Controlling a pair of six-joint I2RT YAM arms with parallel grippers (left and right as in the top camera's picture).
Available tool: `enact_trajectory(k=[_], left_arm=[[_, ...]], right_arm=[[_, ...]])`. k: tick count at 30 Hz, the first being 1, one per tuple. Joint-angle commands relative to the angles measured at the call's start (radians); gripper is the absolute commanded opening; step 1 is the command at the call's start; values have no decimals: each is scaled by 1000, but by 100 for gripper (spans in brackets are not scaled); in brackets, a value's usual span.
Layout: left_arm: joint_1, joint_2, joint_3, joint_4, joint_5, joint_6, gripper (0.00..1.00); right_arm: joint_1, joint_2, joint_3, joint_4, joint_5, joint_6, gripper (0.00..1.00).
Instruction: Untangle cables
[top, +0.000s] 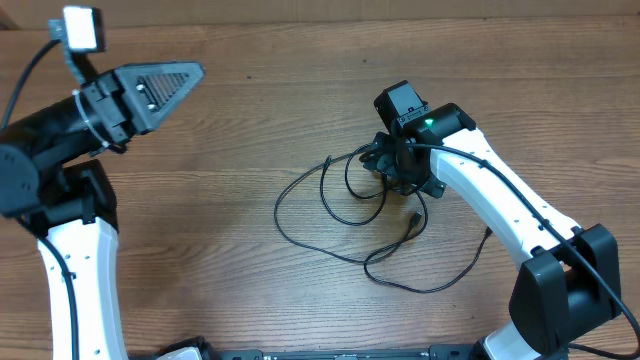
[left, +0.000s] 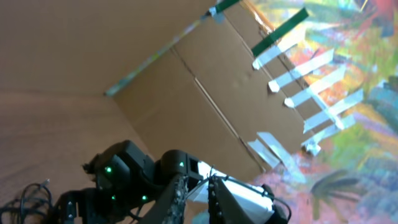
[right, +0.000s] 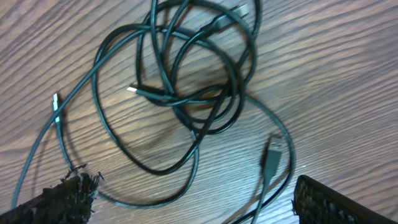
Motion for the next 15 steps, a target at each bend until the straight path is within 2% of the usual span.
enact_trajectory(k=[1, 4, 10, 15], left_arm=[[-47, 48, 21, -126, -67, 184, 20], [-72, 112, 21, -279, -178, 293, 22], [-97, 219, 21, -350, -307, 428, 30], [-147, 236, 24, -561, -459, 612, 37]], right_arm=[[-2, -32, 2, 9, -50, -7, 100], [-3, -70, 2, 10, -50, -7, 100], [-23, -201, 3, 8, -31, -8, 100], [-50, -338, 3, 0, -17, -9, 100]])
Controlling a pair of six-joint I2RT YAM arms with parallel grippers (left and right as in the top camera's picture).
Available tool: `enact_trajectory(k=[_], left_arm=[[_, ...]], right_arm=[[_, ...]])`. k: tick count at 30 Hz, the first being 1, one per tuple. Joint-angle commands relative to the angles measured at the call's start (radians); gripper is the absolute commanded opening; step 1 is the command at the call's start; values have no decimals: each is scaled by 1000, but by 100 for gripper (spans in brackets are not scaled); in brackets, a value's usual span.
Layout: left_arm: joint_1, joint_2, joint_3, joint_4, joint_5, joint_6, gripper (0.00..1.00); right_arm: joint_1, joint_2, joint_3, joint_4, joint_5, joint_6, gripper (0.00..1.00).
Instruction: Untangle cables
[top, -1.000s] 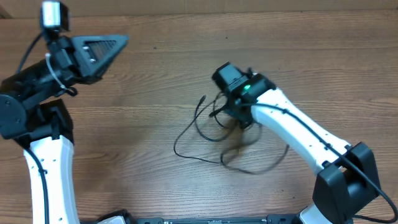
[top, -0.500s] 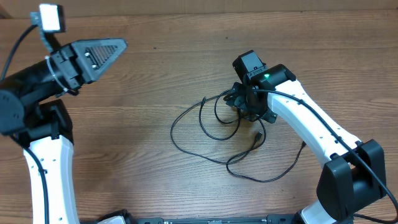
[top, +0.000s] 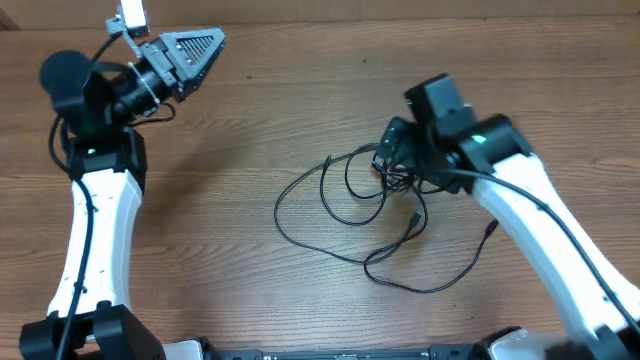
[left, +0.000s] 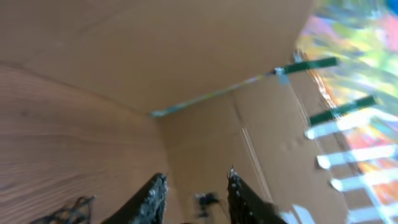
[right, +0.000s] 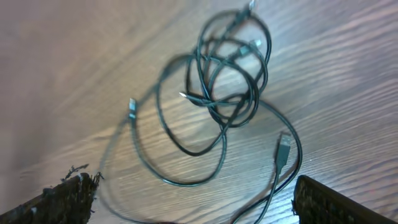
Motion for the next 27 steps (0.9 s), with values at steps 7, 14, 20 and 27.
enact_trajectory(k=[7, 14, 20, 27], left_arm=[[-179, 5, 116, -485, -460, 520, 39], [-454, 7, 221, -790, -900, 987, 53], [-642, 87, 221, -814, -1102, 1279, 80], [-670, 283, 221, -845, -1102, 1436, 92]], right_arm=[[-16, -220, 2, -29, 106, -35, 100], [-16, -275, 2, -76, 116, -35, 100], [-16, -280, 2, -107, 123, -35, 100], [-16, -280, 2, -182, 209, -35, 100]])
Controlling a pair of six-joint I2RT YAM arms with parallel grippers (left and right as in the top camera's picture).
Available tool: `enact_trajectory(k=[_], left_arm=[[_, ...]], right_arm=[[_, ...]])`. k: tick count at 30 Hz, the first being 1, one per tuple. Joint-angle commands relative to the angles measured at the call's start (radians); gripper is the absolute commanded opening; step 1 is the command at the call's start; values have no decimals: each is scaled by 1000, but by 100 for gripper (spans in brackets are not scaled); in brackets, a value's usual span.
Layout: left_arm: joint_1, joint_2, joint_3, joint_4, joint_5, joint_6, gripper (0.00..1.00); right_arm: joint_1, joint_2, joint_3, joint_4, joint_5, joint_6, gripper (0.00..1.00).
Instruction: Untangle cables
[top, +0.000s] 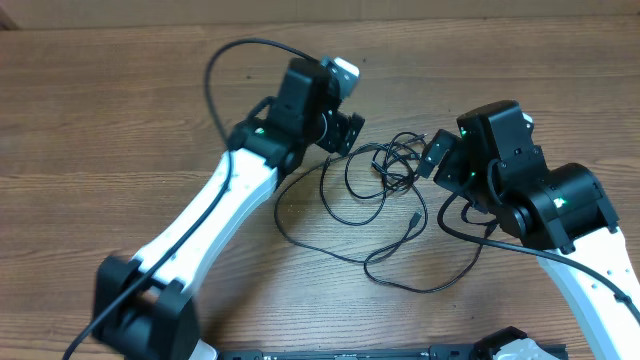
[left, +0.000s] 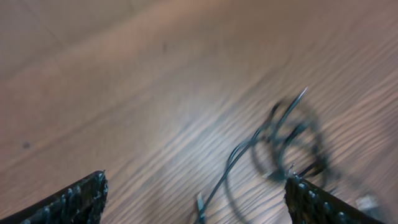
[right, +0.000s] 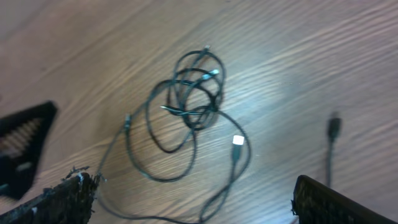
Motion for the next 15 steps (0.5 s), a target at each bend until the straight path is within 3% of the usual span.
enact_trajectory(k=[1, 5, 12, 15], left_arm=[[6, 98, 18, -17, -45, 127, 92], [5, 176, 18, -22, -15, 243, 90], [3, 298, 18, -51, 27, 668, 86], [3, 341, 18, -49, 27, 729, 78]], right_arm=[[-4, -18, 2, -12, 69, -8, 100], [-4, -18, 2, -7, 71, -8, 100], [-4, -18, 2, -8, 84, -8, 100], [-4, -18, 2, -7, 84, -8, 100]])
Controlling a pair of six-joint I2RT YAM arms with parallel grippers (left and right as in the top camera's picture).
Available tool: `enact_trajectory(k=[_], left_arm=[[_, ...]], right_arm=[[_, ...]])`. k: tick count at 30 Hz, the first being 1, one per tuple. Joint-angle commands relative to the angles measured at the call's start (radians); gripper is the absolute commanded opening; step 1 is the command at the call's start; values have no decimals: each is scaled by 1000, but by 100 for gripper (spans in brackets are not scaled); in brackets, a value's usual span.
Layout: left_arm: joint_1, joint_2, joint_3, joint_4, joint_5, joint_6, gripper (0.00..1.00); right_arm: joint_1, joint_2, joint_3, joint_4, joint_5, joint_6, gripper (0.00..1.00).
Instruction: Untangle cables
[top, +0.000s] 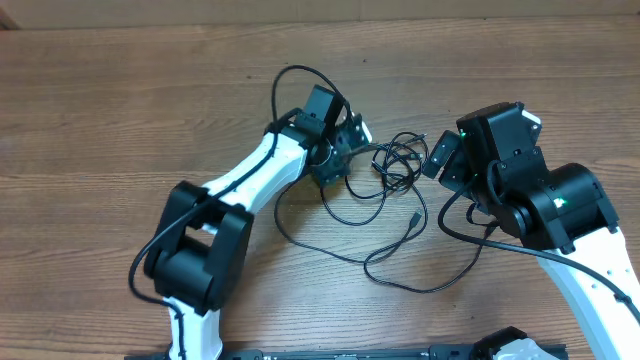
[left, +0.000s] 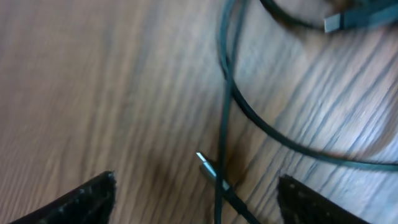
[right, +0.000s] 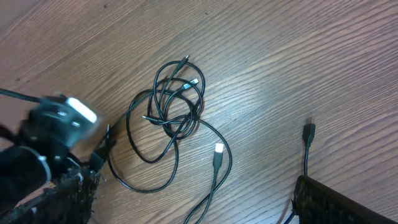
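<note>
Thin black cables lie knotted in a tangle (top: 395, 165) on the wooden table, seen also in the right wrist view as the tangle (right: 174, 102). Long loose loops (top: 330, 250) run out toward the front. My left gripper (top: 338, 150) is low at the knot's left edge and open; in its own view the left gripper (left: 199, 208) straddles a cable strand (left: 225, 106) and a small plug tip (left: 205, 163). My right gripper (top: 440, 155) hangs open, raised to the right of the knot; nothing sits between the right gripper (right: 205, 208) fingers.
A USB plug (right: 218, 152) lies in front of the knot and another plug end (right: 308, 130) lies further right. Bare wooden table (top: 150, 120) spreads to the left. A cardboard wall edge runs along the back of the table.
My left gripper has come down from above the knot's left side to just over the table, with a strand and plug tip between its open fingers. The right gripper has hardly moved.
At first my left arm was raised at the far left, pointing away, while my right gripper hung low over the knot. The right gripper then stood higher and further right. Later the left gripper was open above the knot, and now it is down at a strand.
</note>
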Motion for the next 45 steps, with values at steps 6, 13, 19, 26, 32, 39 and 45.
enact_trajectory(k=[6, 13, 19, 26, 32, 39, 45], left_arm=[[1, 68, 18, 18, 120, 174, 69], [1, 127, 18, 71, 152, 180, 52], [1, 166, 19, 99, 147, 187, 4], [18, 3, 82, 108, 22, -104, 4], [44, -319, 92, 32, 53, -270, 4], [44, -607, 92, -134, 97, -378, 4], [45, -716, 92, -153, 101, -759, 4]], right_arm=[[-4, -18, 2, 27, 18, -3, 100], [-4, -18, 2, 38, 18, -3, 100], [-4, -17, 2, 63, 18, -3, 100], [-4, -16, 2, 62, -31, 31, 100], [-4, -19, 2, 27, -73, 31, 100], [1, -16, 2, 50, -309, 26, 100], [7, -1, -103, 187, -562, 84, 100]])
